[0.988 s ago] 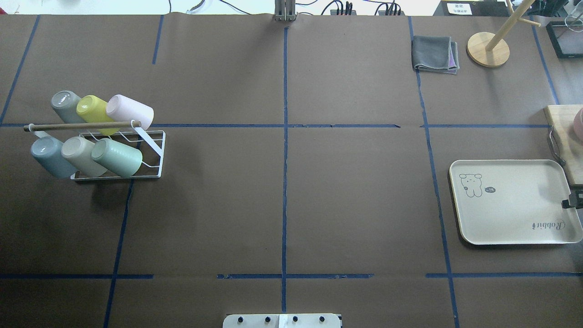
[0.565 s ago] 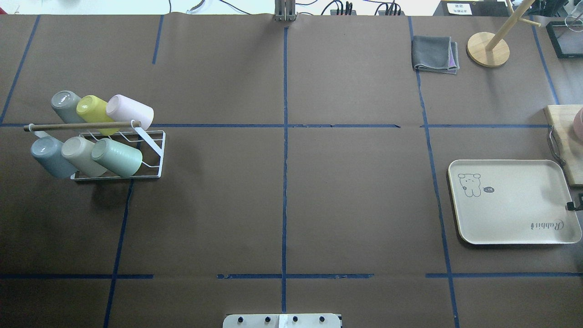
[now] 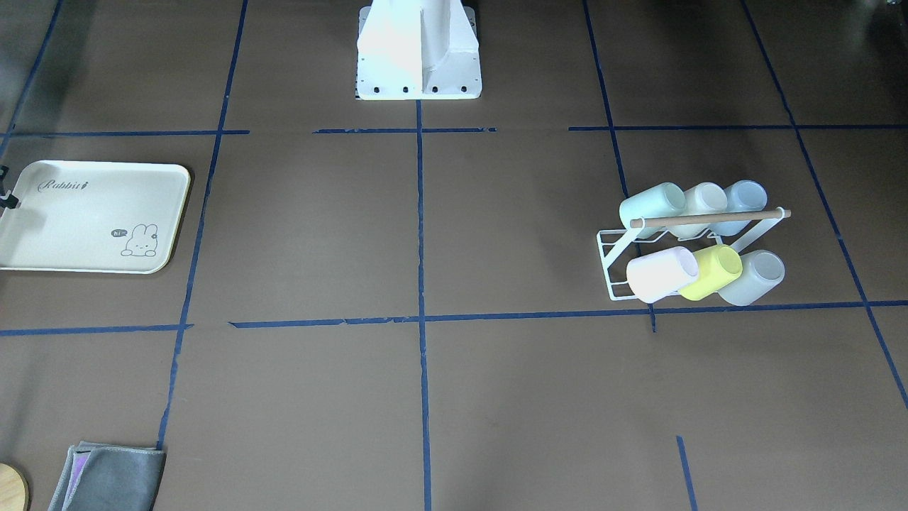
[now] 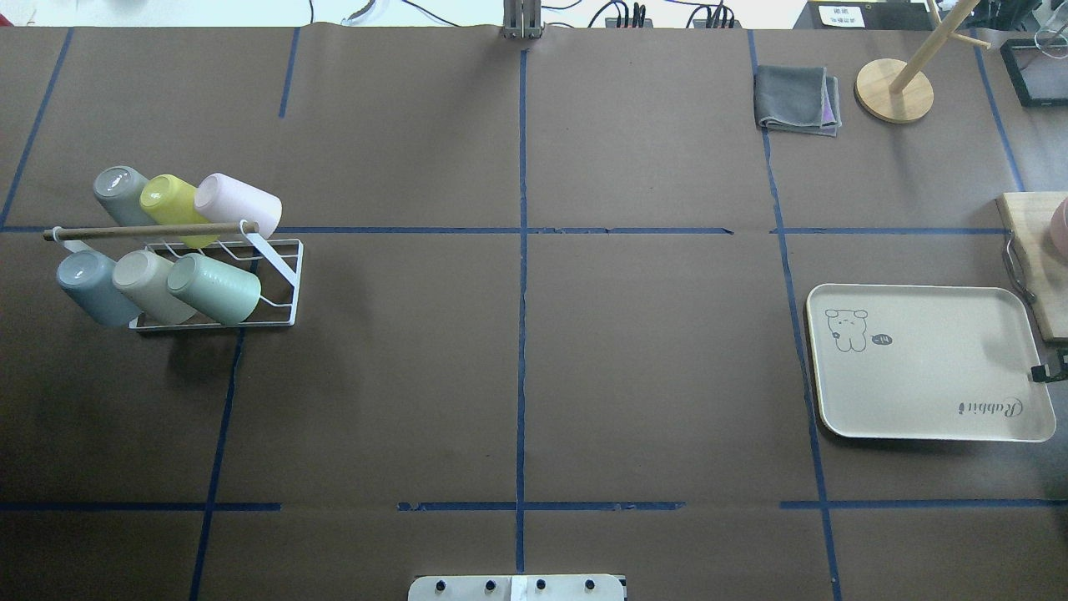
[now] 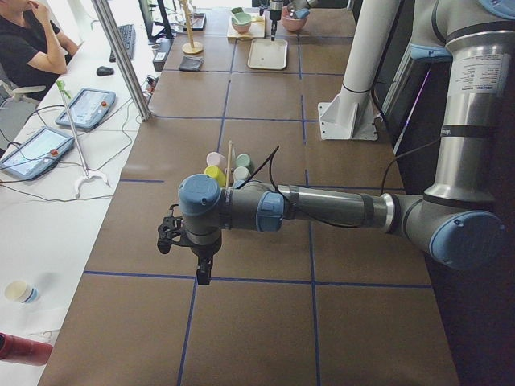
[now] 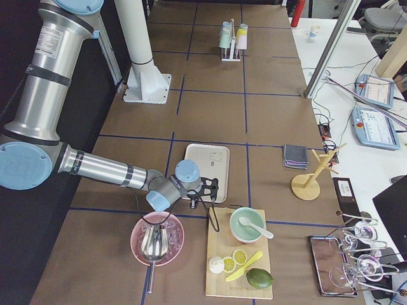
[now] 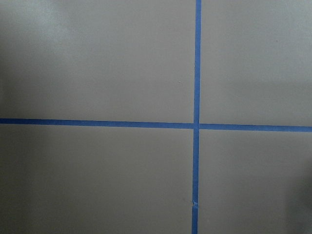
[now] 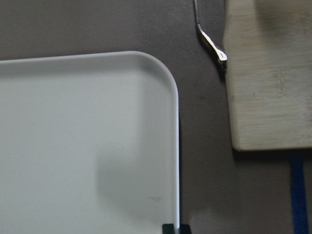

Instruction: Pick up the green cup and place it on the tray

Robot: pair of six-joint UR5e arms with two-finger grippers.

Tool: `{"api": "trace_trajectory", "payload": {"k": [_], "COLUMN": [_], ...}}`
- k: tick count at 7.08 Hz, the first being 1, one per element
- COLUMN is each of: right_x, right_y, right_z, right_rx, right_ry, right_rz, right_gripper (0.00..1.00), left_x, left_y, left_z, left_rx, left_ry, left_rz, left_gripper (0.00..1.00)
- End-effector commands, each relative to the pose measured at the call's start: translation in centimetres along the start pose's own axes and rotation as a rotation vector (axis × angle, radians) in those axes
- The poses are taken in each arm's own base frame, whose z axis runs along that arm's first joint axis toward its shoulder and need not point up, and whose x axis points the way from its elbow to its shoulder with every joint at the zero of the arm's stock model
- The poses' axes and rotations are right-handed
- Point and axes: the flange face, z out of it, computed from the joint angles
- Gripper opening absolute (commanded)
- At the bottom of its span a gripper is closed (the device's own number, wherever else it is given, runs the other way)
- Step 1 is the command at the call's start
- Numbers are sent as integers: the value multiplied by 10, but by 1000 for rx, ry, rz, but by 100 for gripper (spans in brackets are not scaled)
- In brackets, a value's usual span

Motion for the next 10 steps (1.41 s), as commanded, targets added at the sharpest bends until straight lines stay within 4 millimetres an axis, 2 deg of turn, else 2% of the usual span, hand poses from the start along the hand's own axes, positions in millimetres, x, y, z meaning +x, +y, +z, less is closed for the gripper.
{"api": "trace_trajectory", "payload": {"k": [1,4,5,6,7,8,9,10], "right_x": [-11,-70,-98,-130,-173,-223,-266,-309], "right_y": [-8,-37,-58,-74,-90,-100,-101,-110], "right_z": [-31,-52,-58,-56,-49,-35,-16,-16], "right_rx": [-14,-13,6,0,-20,-33,-32,-26], "right_ry": [-138,-242,-265,-290,-320,-336,-340,-316], "right_rz": [-3,-60,-52,-22,24,80,112,127], "right_gripper": [0,0,0,0,0,0,0,0], "left_x": [0,0,0,0,0,1,1,2], "left_y": [0,0,0,0,0,-1,-1,-2], "left_z": [1,0,0,0,0,-1,-1,-2], "left_rx": [-1,0,-1,-1,0,1,1,3], "left_ry": [0,0,0,0,0,0,2,0], "left_rz": [-1,0,-1,-1,0,1,1,2], "left_gripper": [100,100,100,100,100,100,100,100]}}
